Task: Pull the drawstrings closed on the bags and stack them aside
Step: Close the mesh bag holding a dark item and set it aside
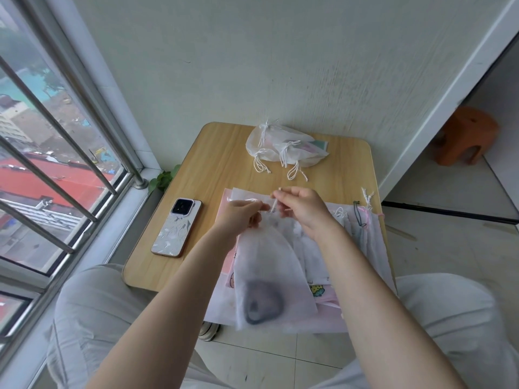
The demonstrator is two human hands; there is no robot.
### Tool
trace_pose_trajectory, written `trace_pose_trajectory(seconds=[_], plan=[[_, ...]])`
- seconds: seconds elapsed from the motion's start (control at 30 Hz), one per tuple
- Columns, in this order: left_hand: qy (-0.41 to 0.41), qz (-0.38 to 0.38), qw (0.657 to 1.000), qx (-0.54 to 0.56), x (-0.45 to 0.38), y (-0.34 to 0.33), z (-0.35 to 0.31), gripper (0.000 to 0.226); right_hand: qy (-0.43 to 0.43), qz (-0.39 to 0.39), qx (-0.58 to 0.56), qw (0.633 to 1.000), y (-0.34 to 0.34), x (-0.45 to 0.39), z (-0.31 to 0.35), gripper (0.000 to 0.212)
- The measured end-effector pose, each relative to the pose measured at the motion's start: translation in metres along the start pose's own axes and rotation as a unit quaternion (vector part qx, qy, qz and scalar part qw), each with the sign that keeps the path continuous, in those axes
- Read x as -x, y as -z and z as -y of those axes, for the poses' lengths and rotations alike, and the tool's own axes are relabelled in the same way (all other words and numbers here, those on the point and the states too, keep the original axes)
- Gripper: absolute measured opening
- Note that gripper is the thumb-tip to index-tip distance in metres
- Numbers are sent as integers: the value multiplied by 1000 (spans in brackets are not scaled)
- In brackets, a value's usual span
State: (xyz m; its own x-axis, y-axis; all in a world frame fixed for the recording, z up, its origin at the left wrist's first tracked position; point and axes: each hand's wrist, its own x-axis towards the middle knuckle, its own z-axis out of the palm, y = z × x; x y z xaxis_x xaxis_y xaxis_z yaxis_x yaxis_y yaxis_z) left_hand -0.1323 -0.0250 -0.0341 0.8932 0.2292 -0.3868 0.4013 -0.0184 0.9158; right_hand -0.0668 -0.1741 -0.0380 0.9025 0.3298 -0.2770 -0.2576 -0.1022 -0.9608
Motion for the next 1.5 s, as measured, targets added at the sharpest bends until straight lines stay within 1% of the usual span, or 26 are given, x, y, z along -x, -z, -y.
trace_pose_trajectory(seconds=[0.03,0.1,0.13,0.2,0.27,0.33,0.4,0.47,0.57,0.67,0.77,0.93,1.03,1.1,1.17,1.23,1.37,1.43,1.5], plan=[[-4,20,999,-40,0,-2,-4,29,28,-11,9,999,-1,-2,3,11],[0,92,992,-86,2,-5,-12,36,67,-15,54,996,-3,-4,9,12],[-1,130,986,-101,2,-7,-14,40,74,-5,72,995,-5,-2,12,12],[-12,167,977,-132,2,-12,-17,41,74,25,87,993,-8,3,19,14],[-20,175,978,-116,2,-13,-18,37,70,31,127,989,-8,6,23,21],[-18,165,982,-93,0,-12,-16,38,52,7,219,974,-5,6,24,33],[-7,131,988,-80,-4,-8,-12,38,17,4,303,953,2,8,25,40],[1,84,995,-61,-9,-4,-7,32,-19,44,349,936,9,12,28,39],[6,59,998,-30,-10,-2,-5,24,-49,113,330,936,16,19,29,34],[10,48,999,-5,-9,-1,-6,22,-52,150,303,940,14,21,27,29],[17,64,998,5,-9,4,-5,26,-61,184,314,930,9,25,25,24],[17,112,993,-20,-10,13,-5,17,-58,215,356,908,4,28,25,19],[0,105,992,-63,-9,16,-4,16,-51,203,367,906,6,27,27,20],[-19,92,990,-104,-9,19,-5,19,-36,154,346,925,9,25,28,22],[-40,82,985,-143,-8,19,-6,23,-11,88,320,943,10,19,24,18],[-70,64,977,-191,-8,18,-8,24,-6,52,313,948,9,14,18,16],[-150,-12,946,-286,-6,12,-4,20,-43,65,269,960,0,9,5,18],[-188,-42,937,-291,-4,8,0,16,-50,68,241,967,-3,8,1,15],[-225,-61,932,-277,-2,5,7,11,-54,87,209,972,-5,7,-3,11]])
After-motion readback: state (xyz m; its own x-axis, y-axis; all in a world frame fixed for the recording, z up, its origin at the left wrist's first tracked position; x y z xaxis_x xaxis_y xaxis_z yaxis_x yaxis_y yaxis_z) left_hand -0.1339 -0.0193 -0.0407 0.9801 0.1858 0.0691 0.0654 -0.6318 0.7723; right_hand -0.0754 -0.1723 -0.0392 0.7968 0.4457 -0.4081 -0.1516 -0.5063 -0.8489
